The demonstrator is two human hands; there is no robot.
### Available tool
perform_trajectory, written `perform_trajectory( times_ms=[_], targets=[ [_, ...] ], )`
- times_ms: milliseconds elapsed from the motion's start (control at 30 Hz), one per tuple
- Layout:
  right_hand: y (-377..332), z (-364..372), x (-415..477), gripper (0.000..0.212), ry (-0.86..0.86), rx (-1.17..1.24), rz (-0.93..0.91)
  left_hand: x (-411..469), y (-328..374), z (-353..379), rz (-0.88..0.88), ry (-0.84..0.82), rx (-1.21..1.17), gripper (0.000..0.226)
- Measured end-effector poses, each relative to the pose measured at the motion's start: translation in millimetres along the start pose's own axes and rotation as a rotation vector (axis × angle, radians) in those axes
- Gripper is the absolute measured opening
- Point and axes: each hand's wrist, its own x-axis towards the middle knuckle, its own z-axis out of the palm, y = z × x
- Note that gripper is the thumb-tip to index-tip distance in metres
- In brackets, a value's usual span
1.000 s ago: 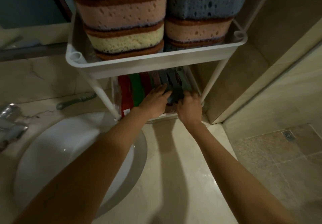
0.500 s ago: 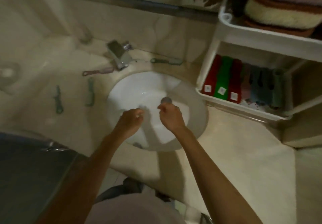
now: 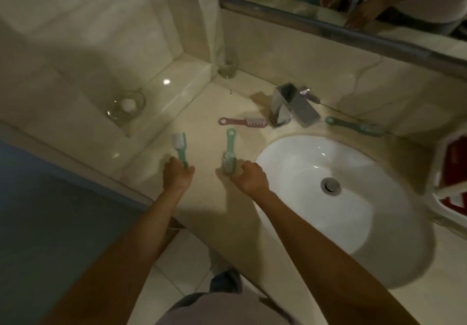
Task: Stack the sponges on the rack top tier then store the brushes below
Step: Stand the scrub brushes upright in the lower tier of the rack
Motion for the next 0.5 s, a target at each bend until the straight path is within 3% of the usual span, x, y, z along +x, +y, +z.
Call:
perform_trajectory(
  times_ms=[100, 167, 267, 367, 500],
  targets=[
    [-23, 18, 30, 0.055, 0.073, -0.043, 0.061, 35, -7, -7, -0.058, -0.019, 0.025, 0.067],
    [-32, 26, 41, 0.062, 0.109, -0.070, 0.110, 49, -10, -4, -0.037, -0.052, 0.066, 0.071],
    [-34, 37, 52, 0.064, 0.126, -0.137, 0.154, 62, -14, 4, 0.012, -0.055, 0.124, 0.062],
    [-33, 43, 59, 0.050, 0.170, -0.187, 0.186, 70, -19, 6, -0.015, -0.052, 0.092, 0.046],
    [-31, 40, 63, 0.047, 0.164, -0.153, 0.301, 72, -24, 6, -0.036, 0.008, 0.101, 0.040]
  ],
)
